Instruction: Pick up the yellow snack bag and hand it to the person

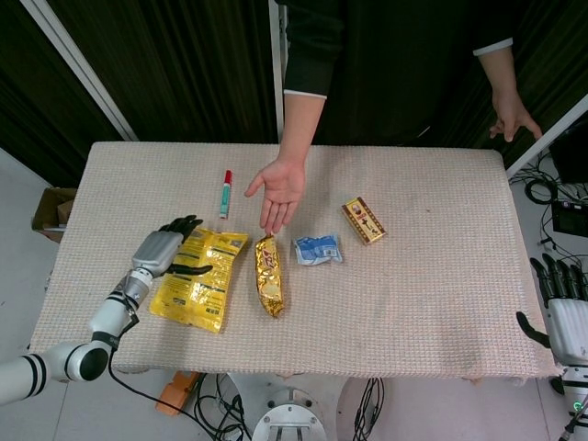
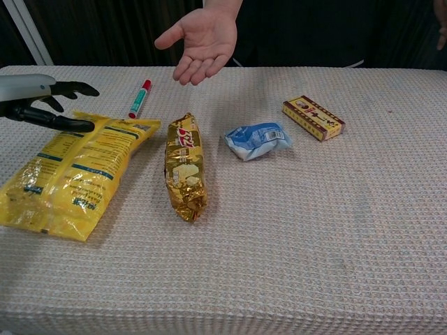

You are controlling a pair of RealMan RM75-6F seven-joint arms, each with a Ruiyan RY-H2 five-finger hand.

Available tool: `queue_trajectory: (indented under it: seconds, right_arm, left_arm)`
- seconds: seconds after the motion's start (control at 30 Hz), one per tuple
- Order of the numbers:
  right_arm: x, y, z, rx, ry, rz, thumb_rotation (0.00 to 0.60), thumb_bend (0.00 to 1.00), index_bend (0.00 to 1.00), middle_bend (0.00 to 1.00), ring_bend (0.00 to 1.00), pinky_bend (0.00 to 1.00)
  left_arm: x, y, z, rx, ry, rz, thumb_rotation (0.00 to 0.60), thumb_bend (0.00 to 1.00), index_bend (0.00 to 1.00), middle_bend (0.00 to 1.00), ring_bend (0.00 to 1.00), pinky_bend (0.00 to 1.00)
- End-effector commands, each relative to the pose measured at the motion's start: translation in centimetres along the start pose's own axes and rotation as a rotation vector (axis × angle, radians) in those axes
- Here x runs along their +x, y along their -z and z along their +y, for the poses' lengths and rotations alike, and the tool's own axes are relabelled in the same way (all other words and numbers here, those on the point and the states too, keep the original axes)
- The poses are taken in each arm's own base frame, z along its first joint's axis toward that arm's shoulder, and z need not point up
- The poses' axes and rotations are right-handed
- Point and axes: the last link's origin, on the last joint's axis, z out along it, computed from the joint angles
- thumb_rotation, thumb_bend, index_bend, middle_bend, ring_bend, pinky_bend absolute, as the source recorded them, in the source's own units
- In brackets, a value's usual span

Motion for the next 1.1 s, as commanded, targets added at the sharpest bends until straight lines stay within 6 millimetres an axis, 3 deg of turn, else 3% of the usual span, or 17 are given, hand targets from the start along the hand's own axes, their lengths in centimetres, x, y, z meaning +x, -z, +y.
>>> queue_trajectory:
  seconds: [0.03,0.37,0.47,0.53,0.63,0.73,0.8,0.87,0.93,1.1]
  right_arm:
    - [0.0,0.0,0.0,0.001,0.003,-0.002,0.600,0.18,0.00,0.00,0.00,0.00]
    - [-0.4,-0.3,-0.1,-0.003,0.003,-0.005,0.600,0.18,0.00,0.00,0.00,0.00]
    - [-0.3,-0.4,0.0,-0.007,0.006,-0.008,0.600,0.18,0.00,0.00,0.00,0.00]
    - [-0.3,-0.4,0.1,-0.010,0.006,-0.009,0.600,0.18,0.00,0.00,0.00,0.00]
    - [-0.4,-0.4,0.1,-0.012,0.009,-0.013,0.600,0.18,0.00,0.00,0.00,0.00]
    - [-0.4,-0.4,0.1,-0.013,0.010,-0.015,0.600,0.18,0.00,0.00,0.00,0.00]
    - [-0.4,-0.5,0.1,-0.016,0.011,-0.016,0.600,0.18,0.00,0.00,0.00,0.00]
    - [-0.4,-0.5,0.2,-0.020,0.013,-0.018,0.600,0.18,0.00,0.00,0.00,0.00]
    - [-0.4,-0.5,0.2,-0.024,0.015,-0.020,0.600,0.18,0.00,0.00,0.00,0.00]
    - [-0.4,-0.7,0.1,-0.030,0.025,-0.018,0.600,0.18,0.00,0.00,0.00,0.00]
  left_arm:
    - [-1.8,0.3,0.2,0.046,-0.003,-0.030,0.184,0.00,0.00,0.00,0.00,0.15]
    - [-3.3,-0.4,1.9,0.090,0.068,-0.083,0.191,0.00,0.00,0.00,0.00,0.16]
    - [-3.8,-0.5,2.6,0.088,0.051,-0.090,0.232,0.00,0.00,0.00,0.00,0.17]
    - [-4.1,-0.6,2.9,0.074,0.017,-0.082,0.334,0.00,0.00,0.00,0.01,0.18]
    - [-4.5,-0.5,3.2,0.051,-0.051,-0.082,0.557,0.00,0.00,0.00,0.05,0.23]
    - [-4.7,-0.6,3.2,0.046,-0.123,-0.070,0.600,0.07,0.00,0.02,0.16,0.37]
    - [-4.9,-0.7,3.2,0.048,-0.140,-0.060,0.600,0.20,0.01,0.13,0.25,0.49]
    - [-4.8,-0.7,3.3,0.045,-0.141,-0.026,0.600,0.27,0.09,0.29,0.34,0.60]
    - [-4.7,-0.7,3.4,0.038,-0.138,0.004,0.600,0.32,0.28,0.47,0.47,0.75]
    - [-3.7,-0.3,3.6,-0.003,-0.139,0.112,0.600,0.45,0.65,0.75,0.71,0.95]
